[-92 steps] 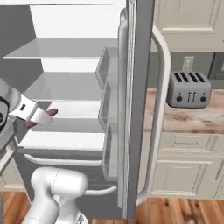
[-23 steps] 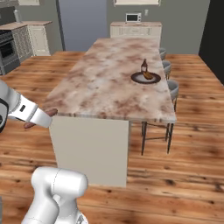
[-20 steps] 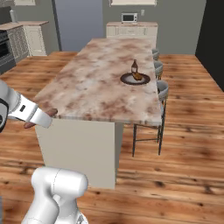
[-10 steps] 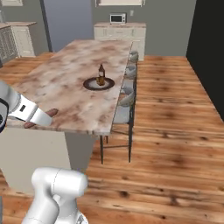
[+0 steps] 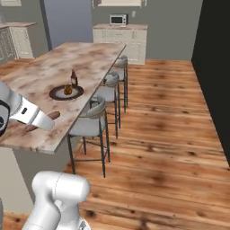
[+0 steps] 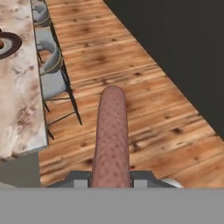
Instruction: Move the hot dog bun to the plate on the dining table and place the condiment next to that plate. Then navigate to the fridge and take the sausage and place it on the plate as well.
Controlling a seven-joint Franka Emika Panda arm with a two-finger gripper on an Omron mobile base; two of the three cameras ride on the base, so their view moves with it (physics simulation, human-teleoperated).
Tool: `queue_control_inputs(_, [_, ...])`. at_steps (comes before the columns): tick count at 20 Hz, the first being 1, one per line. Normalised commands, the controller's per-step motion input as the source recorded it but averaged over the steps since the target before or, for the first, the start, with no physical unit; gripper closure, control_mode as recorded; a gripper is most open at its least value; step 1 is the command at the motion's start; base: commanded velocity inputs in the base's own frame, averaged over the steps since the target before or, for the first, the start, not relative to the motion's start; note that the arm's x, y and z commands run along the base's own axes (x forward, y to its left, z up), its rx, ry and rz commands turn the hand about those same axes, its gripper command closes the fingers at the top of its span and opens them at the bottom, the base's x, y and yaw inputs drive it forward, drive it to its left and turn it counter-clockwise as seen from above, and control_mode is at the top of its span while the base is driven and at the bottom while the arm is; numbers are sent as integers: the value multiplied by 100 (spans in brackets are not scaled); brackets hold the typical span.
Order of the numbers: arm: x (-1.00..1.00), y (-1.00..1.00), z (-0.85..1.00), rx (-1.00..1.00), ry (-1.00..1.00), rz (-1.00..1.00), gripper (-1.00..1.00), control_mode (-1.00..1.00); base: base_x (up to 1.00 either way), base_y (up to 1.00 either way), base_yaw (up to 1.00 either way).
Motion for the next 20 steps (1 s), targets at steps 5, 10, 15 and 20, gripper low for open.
queue_control_inputs(5, [0, 0, 0, 0, 0, 0, 100, 100, 69, -59, 44])
queue_control_inputs(10, [0, 0, 0, 0, 0, 0, 100, 100, 71, -42, 53])
queue_control_inputs(15, [0, 0, 0, 0, 0, 0, 100, 100, 47, -49, 55])
queue_control_inputs(20, [0, 0, 0, 0, 0, 0, 100, 100, 30, -53, 55])
